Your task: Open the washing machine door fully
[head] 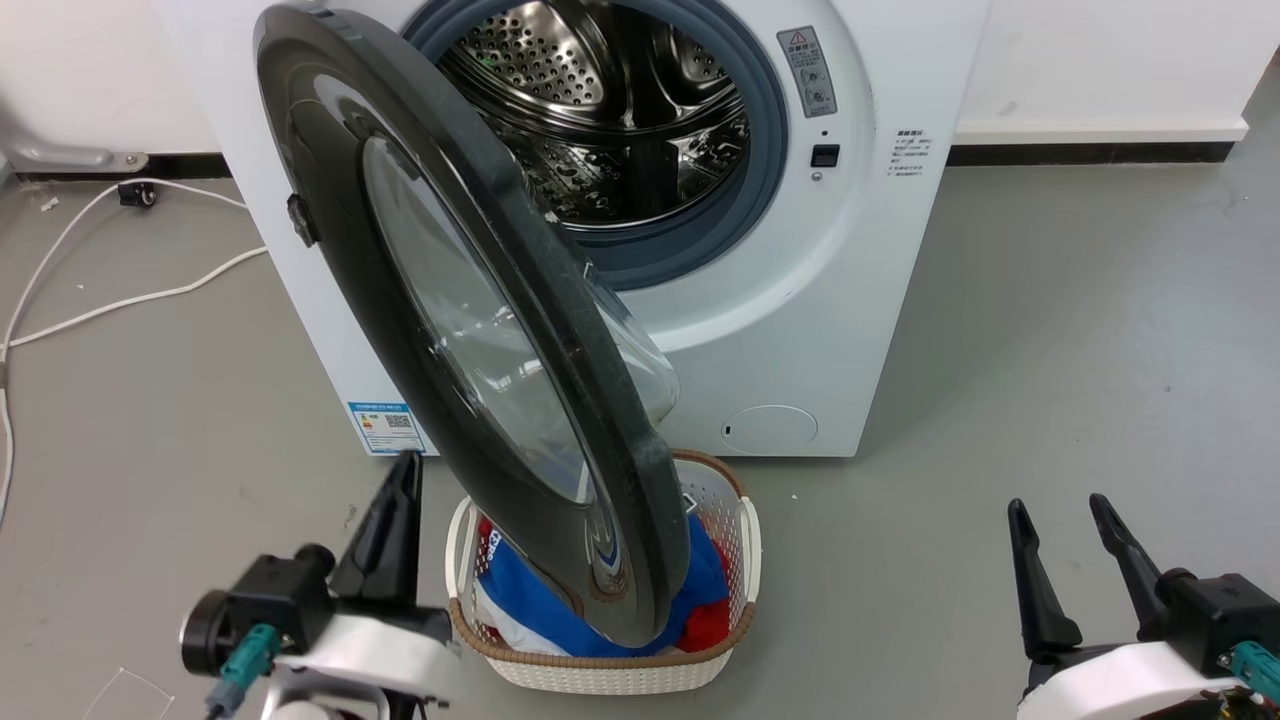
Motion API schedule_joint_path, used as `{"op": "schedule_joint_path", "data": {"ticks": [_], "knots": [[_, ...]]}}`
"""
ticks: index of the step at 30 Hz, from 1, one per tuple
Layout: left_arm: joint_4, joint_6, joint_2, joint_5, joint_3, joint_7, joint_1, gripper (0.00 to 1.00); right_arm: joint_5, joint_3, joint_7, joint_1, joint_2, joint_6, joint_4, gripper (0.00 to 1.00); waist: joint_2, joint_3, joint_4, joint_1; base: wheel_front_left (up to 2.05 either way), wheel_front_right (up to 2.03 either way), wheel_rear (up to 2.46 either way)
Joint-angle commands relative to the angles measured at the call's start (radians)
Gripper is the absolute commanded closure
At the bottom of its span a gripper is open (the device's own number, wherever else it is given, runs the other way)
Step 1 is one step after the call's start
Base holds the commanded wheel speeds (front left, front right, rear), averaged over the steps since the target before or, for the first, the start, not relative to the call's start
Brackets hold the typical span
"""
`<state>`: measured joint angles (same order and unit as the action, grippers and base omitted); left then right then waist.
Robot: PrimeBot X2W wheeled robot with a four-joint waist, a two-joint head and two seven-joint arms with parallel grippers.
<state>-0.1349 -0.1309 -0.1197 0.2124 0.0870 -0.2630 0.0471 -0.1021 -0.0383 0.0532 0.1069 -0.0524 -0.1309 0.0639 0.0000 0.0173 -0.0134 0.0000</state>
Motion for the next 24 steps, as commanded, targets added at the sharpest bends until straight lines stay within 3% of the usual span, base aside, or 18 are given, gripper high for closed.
{"op": "schedule_joint_path", "data": {"ticks": [1,15,24], "knots": [[0.031,0.0,0.008,-0.002,-0.015,-0.002,0.027,1.0,-0.005,-0.001,-0.001,0.003,0.004,0.0,0.005,0.0,0.0,-0.001,-0.002,0.0,0.0,0.0,0.0],[0.299,0.021,0.024,-0.019,-0.021,0.012,0.214,1.0,-0.007,-0.003,0.001,0.003,0.004,0.0,0.002,0.0,0.0,0.012,-0.016,0.0,0.0,0.0,0.0],[0.5,0.017,0.053,-0.007,0.157,0.094,0.327,1.0,-0.005,-0.014,0.003,0.021,0.004,0.0,-0.001,0.0,0.0,0.022,-0.024,0.0,0.0,0.0,0.0]]}}
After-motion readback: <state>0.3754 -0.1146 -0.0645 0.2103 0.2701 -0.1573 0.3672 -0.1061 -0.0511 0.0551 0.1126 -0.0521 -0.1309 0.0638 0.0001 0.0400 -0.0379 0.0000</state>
